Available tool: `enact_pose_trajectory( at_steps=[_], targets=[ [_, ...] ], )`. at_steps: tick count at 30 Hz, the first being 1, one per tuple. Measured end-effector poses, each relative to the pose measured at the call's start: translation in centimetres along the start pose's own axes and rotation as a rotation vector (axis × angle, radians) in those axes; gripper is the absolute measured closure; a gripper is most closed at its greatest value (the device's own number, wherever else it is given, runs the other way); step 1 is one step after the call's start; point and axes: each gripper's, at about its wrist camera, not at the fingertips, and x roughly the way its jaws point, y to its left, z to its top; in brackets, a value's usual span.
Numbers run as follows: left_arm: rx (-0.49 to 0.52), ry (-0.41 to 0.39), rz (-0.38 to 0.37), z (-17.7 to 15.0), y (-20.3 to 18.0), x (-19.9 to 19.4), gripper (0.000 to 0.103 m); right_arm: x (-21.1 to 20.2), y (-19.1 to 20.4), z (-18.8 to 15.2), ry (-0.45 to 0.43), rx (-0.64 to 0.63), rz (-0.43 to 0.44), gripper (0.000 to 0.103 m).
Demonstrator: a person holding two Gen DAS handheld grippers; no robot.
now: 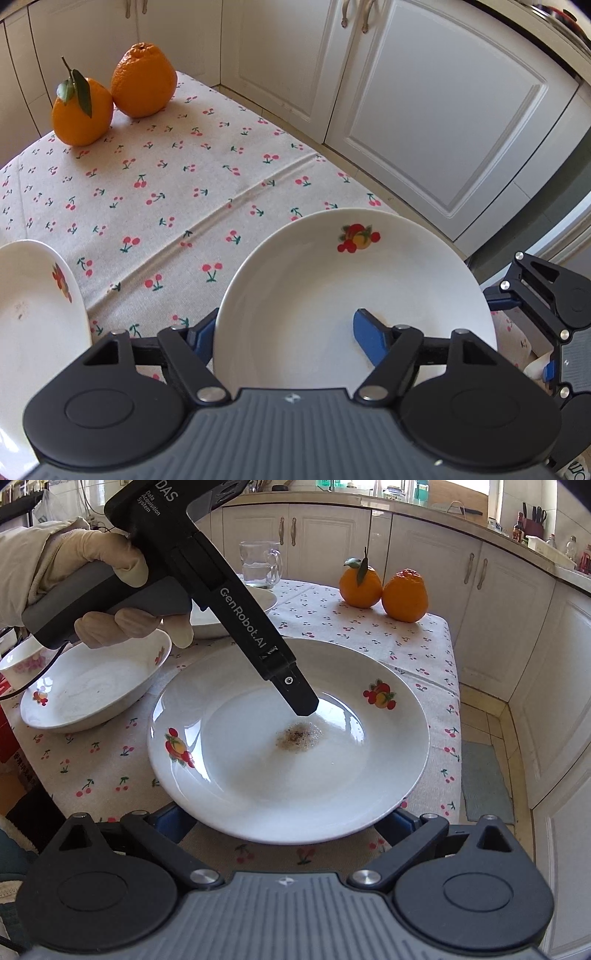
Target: Organize plates and bowls
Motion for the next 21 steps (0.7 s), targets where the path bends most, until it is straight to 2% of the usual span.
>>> enact_pose_trajectory(
  at_steps=[21],
  targets=[
    [-0.009, -0.021, -0.004, 4.0, 1.5, 3.1, 0.030, 2.3, -4.7, 1.7, 0.002, 0.027, -0.039, 0.001]
  ],
)
